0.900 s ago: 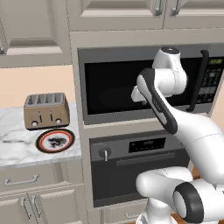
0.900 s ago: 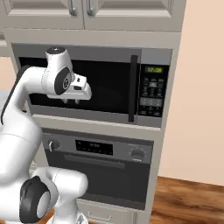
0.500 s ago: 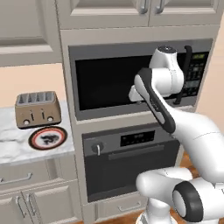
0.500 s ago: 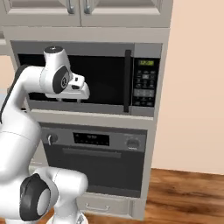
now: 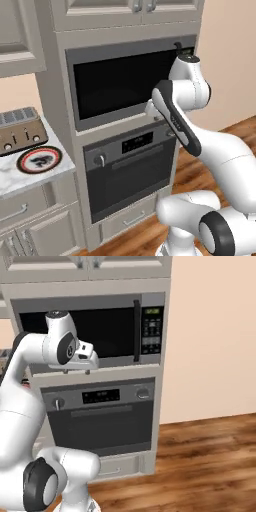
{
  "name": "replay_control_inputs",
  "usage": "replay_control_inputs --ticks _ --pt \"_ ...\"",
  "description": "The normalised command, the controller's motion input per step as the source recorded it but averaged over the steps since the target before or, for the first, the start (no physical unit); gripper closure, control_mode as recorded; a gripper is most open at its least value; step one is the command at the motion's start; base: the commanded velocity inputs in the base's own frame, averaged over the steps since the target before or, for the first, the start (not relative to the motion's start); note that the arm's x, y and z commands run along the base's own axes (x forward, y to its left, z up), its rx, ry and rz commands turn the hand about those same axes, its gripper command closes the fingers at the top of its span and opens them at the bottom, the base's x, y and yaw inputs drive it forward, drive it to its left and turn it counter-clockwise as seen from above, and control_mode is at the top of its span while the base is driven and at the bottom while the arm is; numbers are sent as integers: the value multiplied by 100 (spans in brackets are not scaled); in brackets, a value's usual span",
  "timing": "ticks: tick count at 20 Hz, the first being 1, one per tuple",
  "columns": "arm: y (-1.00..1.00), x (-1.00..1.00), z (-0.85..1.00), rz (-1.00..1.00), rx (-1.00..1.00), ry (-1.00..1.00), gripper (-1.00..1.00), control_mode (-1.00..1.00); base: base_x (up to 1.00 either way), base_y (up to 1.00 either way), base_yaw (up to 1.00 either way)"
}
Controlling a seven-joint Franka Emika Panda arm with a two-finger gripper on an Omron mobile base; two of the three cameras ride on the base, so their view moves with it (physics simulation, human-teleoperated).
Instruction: Take the baked cake out of the oven and place it on the plate for cooling. Then close the oven door.
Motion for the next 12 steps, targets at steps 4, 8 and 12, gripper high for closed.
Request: replay_control_inputs --ticks 4,8,12 --pt "0 0 0 0 0 0 -100 100 -32 79 -49" --pt "0 0 0 0 0 0 -100 100 -13 91 -40" --pt "0 0 0 0 0 0 -100 100 -3 87 -36"
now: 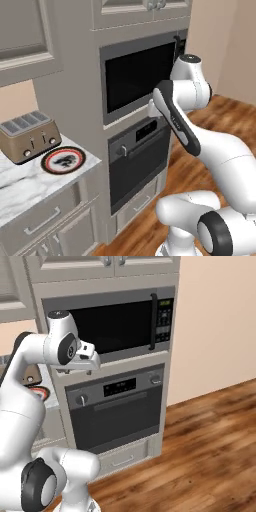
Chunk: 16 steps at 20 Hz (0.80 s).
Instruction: Take the baked cake out of the oven and place it on the plate for cooling. Then close the oven door.
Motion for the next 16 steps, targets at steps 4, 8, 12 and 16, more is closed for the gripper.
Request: replay_control_inputs --ticks 4,8,12,16 --pt "0 0 0 0 0 0 -100 100 3 69 -31" --pt "0 0 0 0 0 0 -100 100 9 54 -28" --pt "0 0 0 0 0 0 -100 100 0 51 -27" --pt "0 0 0 0 0 0 -100 100 0 47 -26"
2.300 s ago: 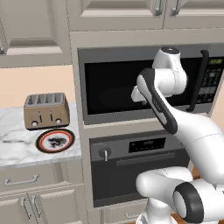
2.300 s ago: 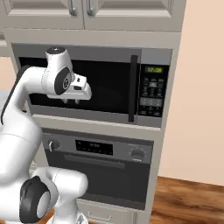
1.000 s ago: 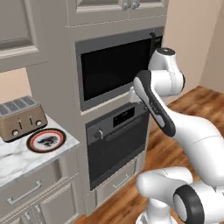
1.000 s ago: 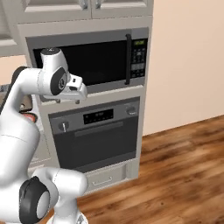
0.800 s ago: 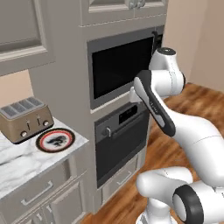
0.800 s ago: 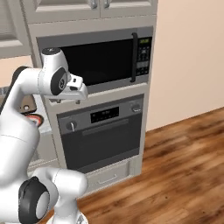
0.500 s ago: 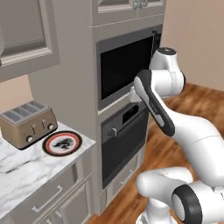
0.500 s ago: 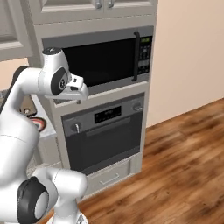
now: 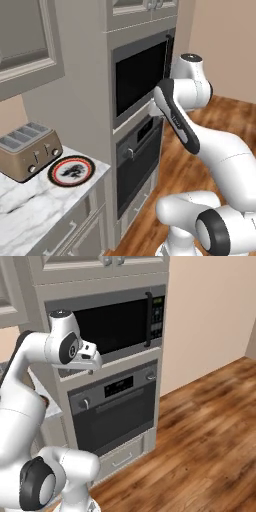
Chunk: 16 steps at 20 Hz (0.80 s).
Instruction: Take the baked cake out of the oven and place it on the plate for cooling. Then close the oven door.
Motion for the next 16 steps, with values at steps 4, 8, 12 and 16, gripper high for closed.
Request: replay_control_inputs --ticks 4,8,12,16 --pt "0 0 0 0 0 0 -100 100 0 54 -23" --pt "0 0 0 0 0 0 -100 100 0 66 -21" --pt "0 0 0 0 0 0 -100 100 0 55 -19" --pt "0 0 0 0 0 0 -100 100 0 34 -16"
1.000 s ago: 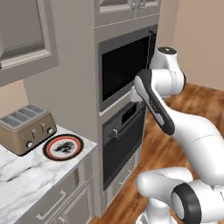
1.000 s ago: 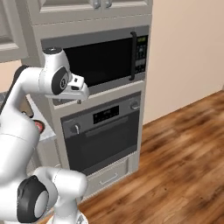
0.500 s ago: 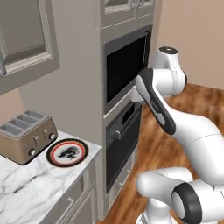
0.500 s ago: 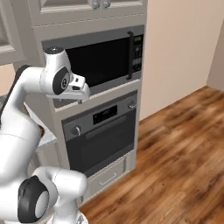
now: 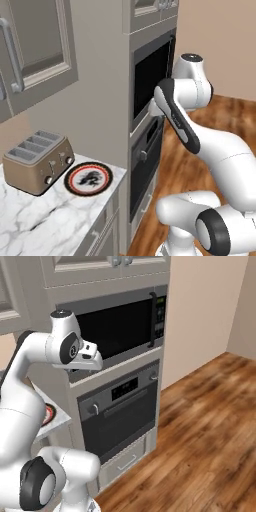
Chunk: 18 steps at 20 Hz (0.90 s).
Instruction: Take the baked cake out of the oven and place it on the plate for cooling. Then close the oven door.
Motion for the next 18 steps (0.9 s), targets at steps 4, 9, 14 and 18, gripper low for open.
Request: replay_control_inputs --ticks 4,9,14,18 --pt "0 0 0 0 0 0 -100 100 0 8 -6" --pt "0 0 0 0 0 0 -100 100 0 -8 0" --pt "0 0 0 0 0 0 -100 100 0 -42 19" --pt "0 0 0 0 0 0 -100 100 0 -18 16"
